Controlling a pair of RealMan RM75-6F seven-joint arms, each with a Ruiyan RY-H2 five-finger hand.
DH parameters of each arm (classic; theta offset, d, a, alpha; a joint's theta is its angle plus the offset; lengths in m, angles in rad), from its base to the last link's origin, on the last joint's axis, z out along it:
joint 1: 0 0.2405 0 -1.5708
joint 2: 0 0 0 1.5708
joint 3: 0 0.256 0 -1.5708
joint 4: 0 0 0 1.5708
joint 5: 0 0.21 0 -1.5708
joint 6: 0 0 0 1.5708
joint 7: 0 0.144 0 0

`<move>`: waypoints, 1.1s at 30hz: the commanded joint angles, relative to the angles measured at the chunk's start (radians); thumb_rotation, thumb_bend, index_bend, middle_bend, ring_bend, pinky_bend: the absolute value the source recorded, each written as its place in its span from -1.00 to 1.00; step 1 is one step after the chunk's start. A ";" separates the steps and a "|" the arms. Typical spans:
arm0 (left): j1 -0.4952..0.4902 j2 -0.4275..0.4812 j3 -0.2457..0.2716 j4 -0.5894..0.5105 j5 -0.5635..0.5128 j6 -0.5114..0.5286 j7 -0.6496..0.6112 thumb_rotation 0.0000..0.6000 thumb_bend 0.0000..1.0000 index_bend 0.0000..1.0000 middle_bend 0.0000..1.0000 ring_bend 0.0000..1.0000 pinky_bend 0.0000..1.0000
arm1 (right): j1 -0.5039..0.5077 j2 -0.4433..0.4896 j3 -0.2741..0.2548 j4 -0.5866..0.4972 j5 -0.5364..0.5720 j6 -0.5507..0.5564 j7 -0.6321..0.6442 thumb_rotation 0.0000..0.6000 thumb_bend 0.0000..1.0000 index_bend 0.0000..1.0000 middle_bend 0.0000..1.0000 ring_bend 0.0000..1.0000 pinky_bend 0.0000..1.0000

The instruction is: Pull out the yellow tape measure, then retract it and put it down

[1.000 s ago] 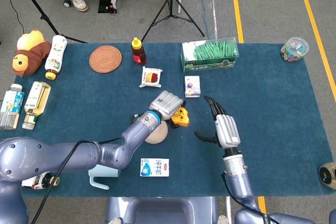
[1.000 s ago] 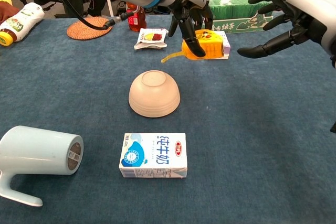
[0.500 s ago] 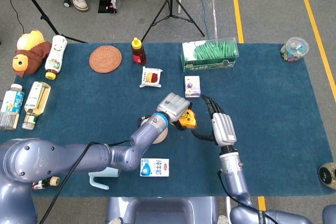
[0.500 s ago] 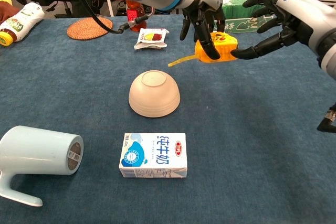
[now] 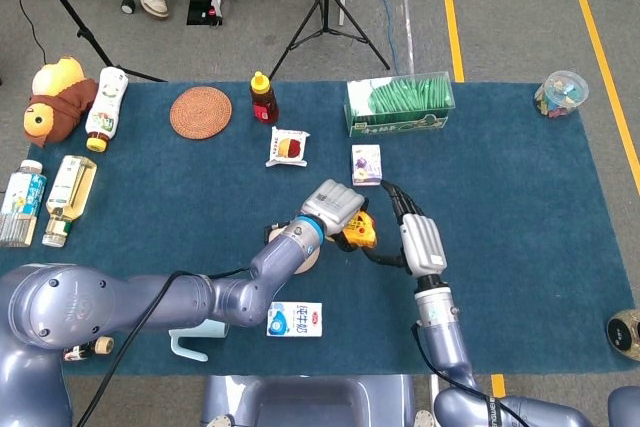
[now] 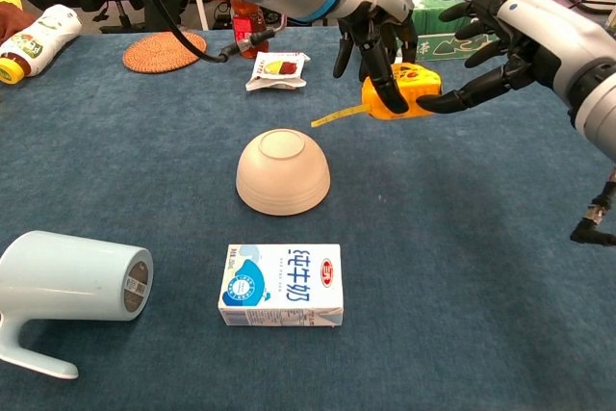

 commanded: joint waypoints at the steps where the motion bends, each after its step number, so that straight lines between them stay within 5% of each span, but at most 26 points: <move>1: -0.001 0.003 0.003 -0.002 0.001 0.000 0.000 0.52 -0.35 0.13 -0.18 -0.33 -0.12 | 0.001 -0.001 0.002 0.005 0.002 0.001 0.003 0.96 -0.60 -0.97 -0.79 -0.72 -0.58; 33: 0.000 0.017 0.042 0.002 -0.002 -0.025 -0.026 0.55 -0.36 0.12 -0.18 -0.33 -0.12 | 0.001 -0.012 0.005 0.038 0.013 0.019 0.025 0.95 -0.13 -0.88 -0.71 -0.66 -0.58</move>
